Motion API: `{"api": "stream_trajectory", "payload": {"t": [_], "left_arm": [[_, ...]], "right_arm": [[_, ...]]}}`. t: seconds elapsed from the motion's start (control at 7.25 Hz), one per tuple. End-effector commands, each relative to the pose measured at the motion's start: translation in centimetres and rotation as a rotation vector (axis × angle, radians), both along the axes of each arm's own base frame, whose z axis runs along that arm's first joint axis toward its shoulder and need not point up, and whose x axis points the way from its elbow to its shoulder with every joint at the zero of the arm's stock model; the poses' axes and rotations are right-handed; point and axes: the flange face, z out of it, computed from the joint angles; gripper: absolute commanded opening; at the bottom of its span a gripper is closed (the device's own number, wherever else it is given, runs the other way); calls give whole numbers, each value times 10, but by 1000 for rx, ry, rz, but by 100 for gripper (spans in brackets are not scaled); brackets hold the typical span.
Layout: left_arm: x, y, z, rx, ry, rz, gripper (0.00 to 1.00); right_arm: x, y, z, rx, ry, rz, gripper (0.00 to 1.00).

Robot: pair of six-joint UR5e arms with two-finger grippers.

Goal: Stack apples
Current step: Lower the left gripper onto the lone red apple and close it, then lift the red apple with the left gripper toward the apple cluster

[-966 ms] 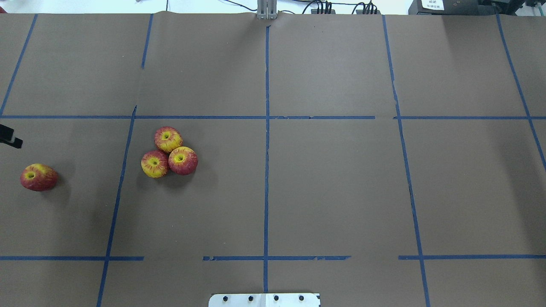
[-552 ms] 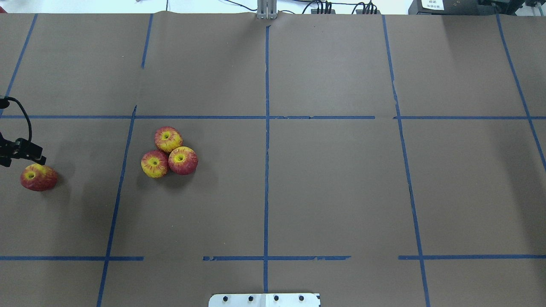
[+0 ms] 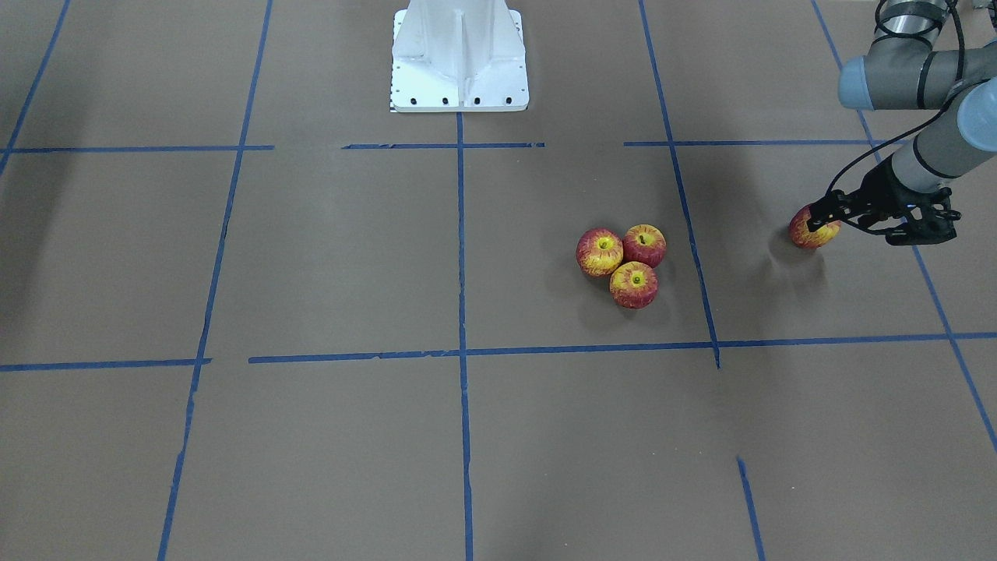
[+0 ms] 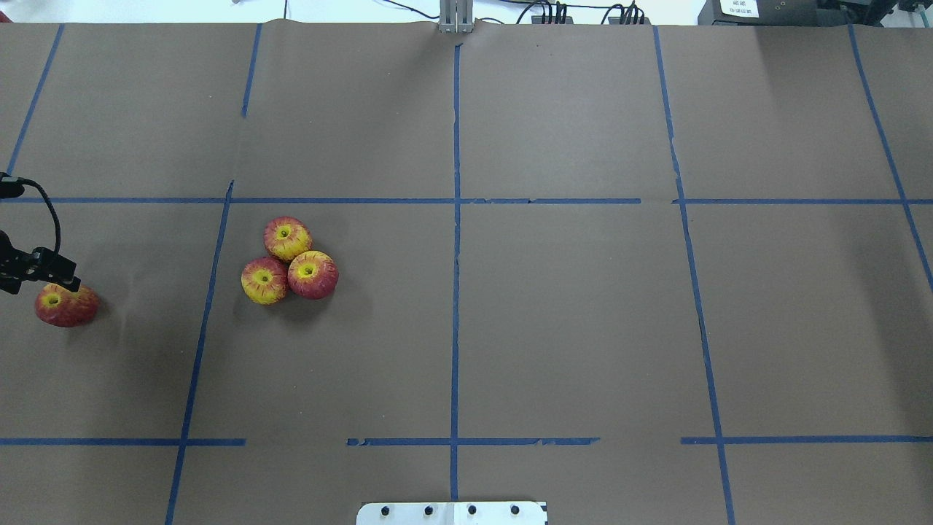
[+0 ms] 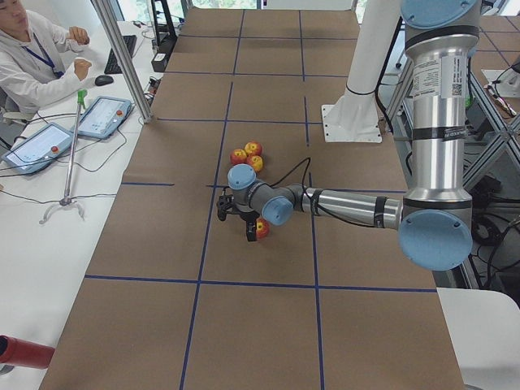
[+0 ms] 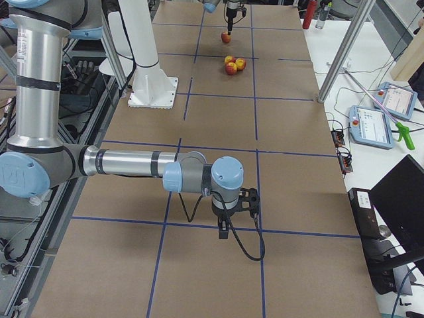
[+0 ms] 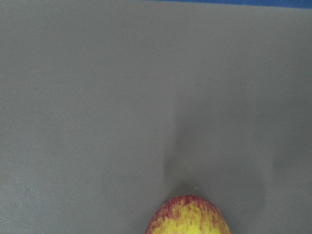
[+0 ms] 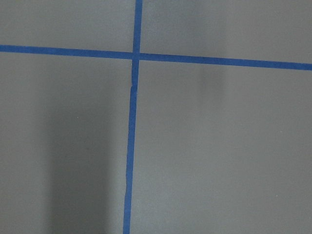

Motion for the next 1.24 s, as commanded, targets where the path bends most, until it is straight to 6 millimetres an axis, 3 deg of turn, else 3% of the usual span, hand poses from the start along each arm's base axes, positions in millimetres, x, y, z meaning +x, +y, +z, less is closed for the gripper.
{"api": "stream_trajectory", "payload": {"t": [0.0, 0.28, 0.83, 0.97, 1.1], "left_arm": [[4, 1, 0, -4, 4, 8, 100], [19, 8, 11, -23, -7, 41, 100], [26, 11, 26, -3, 3, 61, 100], [26, 12, 30, 5, 9, 62, 89], [27, 12, 27, 12, 13, 64, 35]], "right_arm": [[0, 0, 0, 0, 0, 0, 100], [0, 0, 0, 0, 0, 0, 100], [0, 0, 0, 0, 0, 0, 100], [0, 0, 0, 0, 0, 0, 100], [0, 0, 0, 0, 0, 0, 100]]}}
